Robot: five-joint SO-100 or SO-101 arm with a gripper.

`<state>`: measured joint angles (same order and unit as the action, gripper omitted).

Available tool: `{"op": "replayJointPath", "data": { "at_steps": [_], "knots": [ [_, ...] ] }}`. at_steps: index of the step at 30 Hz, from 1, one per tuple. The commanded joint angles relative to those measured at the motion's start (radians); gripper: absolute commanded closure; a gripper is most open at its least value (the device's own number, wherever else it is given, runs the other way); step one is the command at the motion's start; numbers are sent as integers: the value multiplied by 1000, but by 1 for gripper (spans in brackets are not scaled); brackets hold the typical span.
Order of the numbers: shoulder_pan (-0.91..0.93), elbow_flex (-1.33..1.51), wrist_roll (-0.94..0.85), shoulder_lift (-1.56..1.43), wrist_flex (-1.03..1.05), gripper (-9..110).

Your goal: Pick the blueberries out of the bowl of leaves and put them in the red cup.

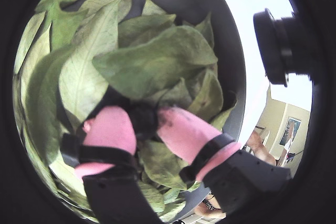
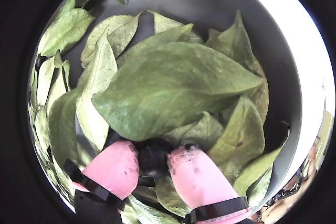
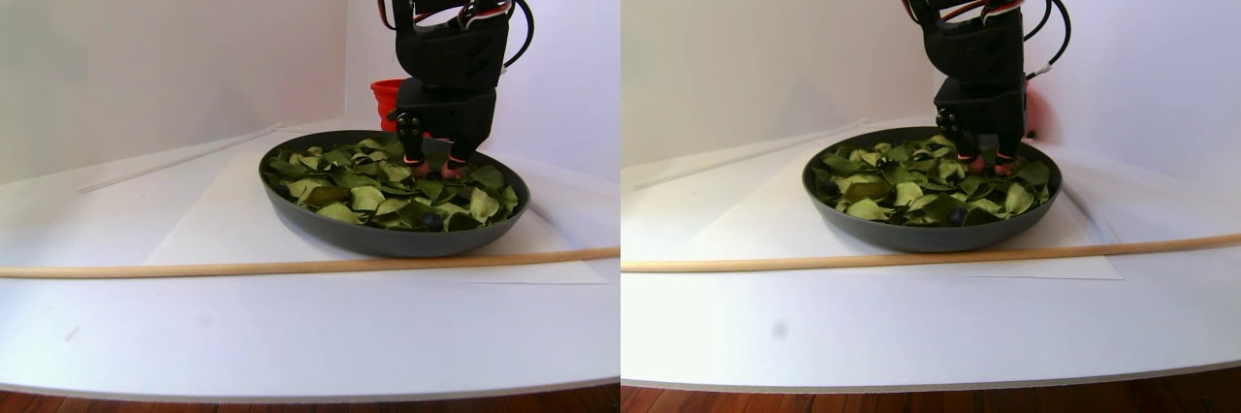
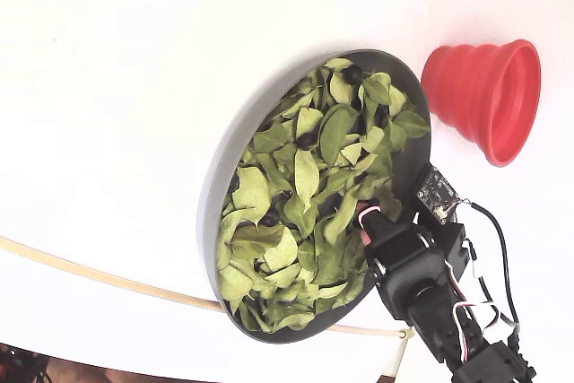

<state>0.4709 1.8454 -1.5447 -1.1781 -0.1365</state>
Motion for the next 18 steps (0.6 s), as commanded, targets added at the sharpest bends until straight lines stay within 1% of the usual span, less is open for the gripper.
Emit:
{"op": "replayJointPath", "data": {
  "at_steps": [1, 18],
  "knots": [
    [21, 15, 11, -18, -5, 91],
    [5, 3, -14, -121, -5, 92]
  ]
}}
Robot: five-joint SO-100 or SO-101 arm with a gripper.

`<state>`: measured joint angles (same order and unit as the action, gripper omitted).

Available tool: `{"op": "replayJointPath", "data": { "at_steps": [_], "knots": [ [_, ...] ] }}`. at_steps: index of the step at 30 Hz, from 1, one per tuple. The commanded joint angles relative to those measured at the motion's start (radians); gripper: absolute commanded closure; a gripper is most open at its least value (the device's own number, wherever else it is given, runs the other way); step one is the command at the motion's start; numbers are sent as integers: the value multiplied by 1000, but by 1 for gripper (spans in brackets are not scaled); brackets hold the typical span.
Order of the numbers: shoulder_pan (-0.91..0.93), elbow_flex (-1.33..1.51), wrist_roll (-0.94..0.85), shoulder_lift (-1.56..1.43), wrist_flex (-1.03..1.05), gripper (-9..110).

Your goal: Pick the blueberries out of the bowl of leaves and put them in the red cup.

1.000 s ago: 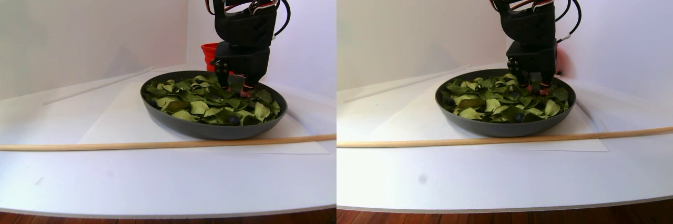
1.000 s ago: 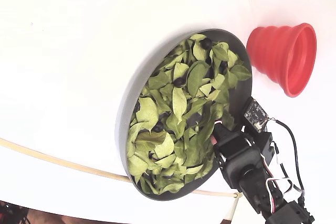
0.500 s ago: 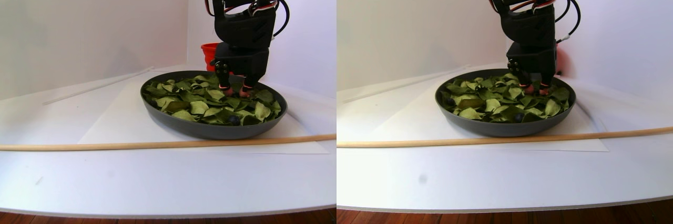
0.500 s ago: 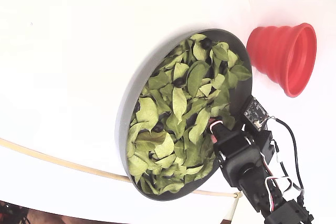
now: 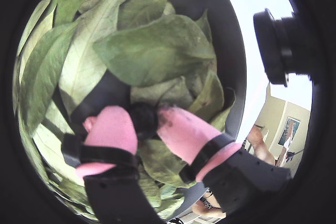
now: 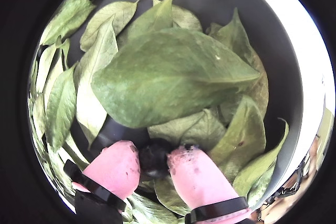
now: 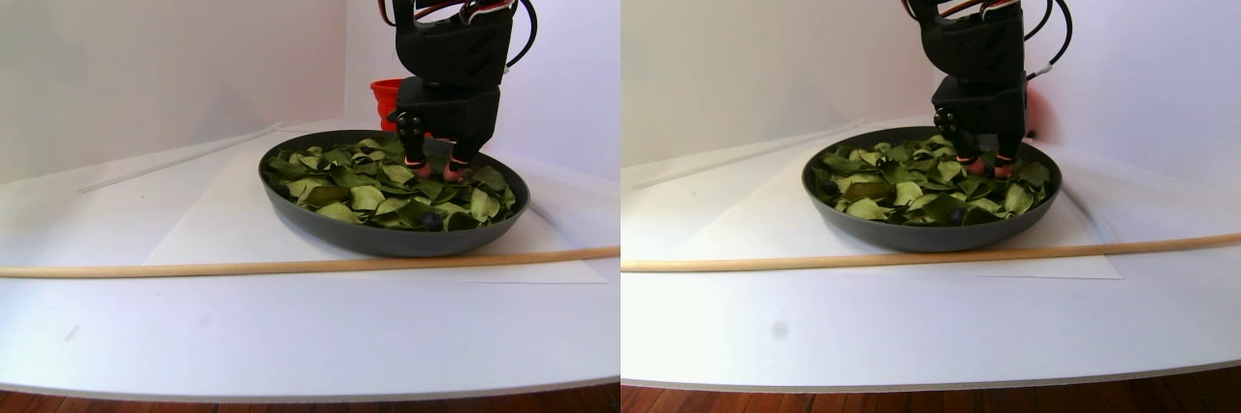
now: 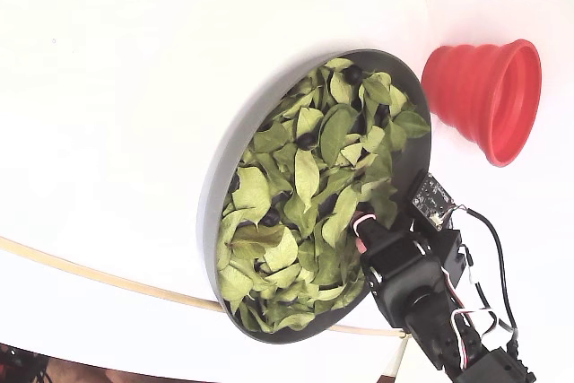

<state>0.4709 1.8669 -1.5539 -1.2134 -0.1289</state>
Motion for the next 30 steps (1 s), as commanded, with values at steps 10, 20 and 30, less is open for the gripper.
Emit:
{"op": "replayJointPath", "data": {
  "at_steps": [10, 20, 30],
  "knots": [
    [0, -41, -15, -138, -12, 92],
    [-2, -44, -32, -196, -9, 92],
    [-6, -31, -38, -273, 23, 92]
  ]
}}
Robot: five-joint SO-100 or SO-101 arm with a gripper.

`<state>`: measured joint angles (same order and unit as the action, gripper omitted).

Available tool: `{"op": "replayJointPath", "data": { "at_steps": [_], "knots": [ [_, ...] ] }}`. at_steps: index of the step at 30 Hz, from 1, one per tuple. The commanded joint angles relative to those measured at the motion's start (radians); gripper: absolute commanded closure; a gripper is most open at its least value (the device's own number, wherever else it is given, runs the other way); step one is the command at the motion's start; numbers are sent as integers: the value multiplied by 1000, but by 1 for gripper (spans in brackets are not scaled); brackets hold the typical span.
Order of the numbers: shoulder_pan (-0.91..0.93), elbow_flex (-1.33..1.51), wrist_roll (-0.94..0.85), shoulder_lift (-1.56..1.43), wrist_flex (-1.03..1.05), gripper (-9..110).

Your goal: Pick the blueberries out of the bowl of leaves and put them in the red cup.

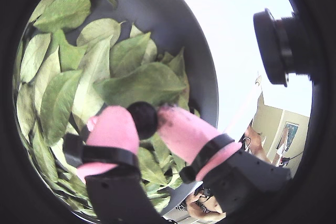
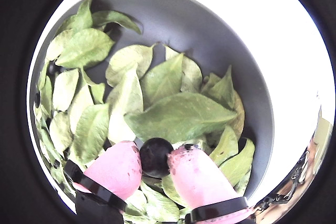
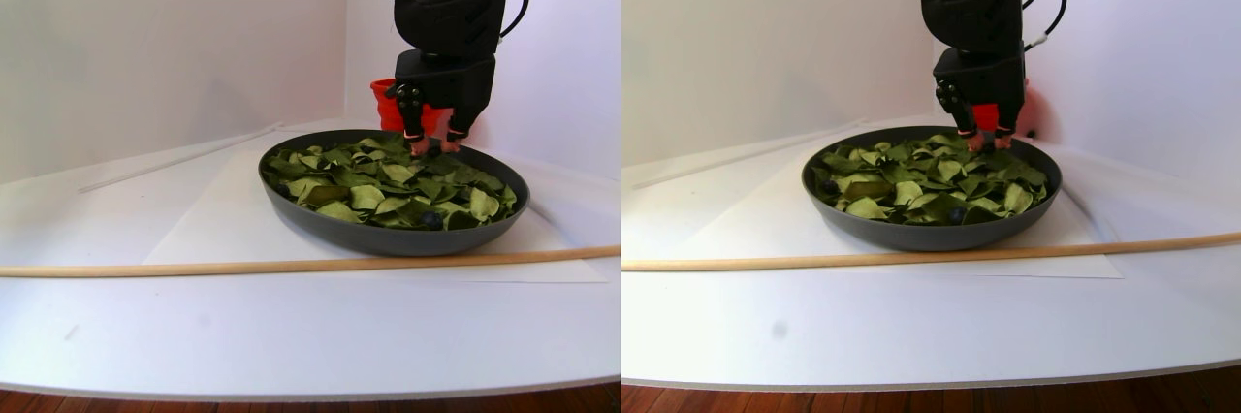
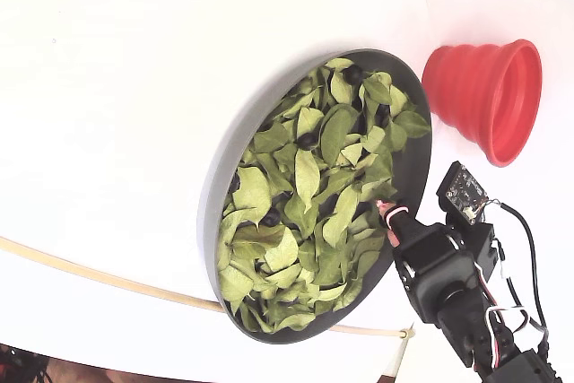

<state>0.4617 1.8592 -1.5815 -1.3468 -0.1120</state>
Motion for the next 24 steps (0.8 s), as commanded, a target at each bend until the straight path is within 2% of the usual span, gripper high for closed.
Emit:
{"op": "replayJointPath", "data": {
  "at_steps": [1, 24],
  "knots": [
    [2, -21, -11, -147, 12, 92],
    [-17, 0, -41, -325, 51, 92]
  ]
}}
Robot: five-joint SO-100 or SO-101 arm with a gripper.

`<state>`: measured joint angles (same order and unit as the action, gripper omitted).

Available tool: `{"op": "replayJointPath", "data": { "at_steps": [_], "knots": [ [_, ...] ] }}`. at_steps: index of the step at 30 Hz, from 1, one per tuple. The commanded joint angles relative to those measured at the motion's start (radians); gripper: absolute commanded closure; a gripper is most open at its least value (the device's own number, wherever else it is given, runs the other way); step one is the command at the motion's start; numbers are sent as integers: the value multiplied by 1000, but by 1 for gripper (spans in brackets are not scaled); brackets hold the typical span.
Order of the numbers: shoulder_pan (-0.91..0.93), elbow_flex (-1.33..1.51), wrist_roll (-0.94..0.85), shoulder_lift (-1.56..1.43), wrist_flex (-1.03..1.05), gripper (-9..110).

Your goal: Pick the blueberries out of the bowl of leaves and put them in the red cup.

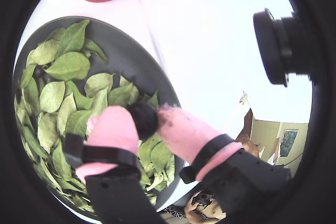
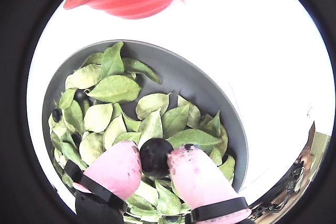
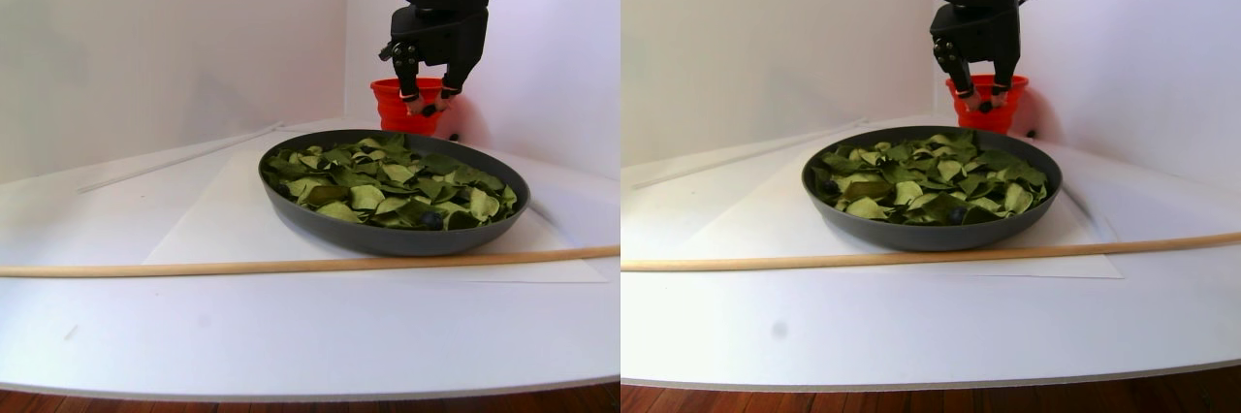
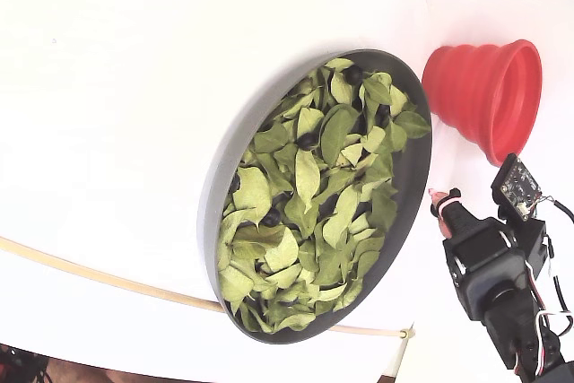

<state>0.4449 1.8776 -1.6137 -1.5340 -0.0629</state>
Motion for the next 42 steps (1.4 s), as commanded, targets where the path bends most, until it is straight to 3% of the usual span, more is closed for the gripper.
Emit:
{"op": "replayJointPath", "data": {
  "at_steps": [1, 42],
  "knots": [
    [0, -20, -11, -144, 2, 92],
    [-31, -301, -54, -87, -18, 92]
  ]
}}
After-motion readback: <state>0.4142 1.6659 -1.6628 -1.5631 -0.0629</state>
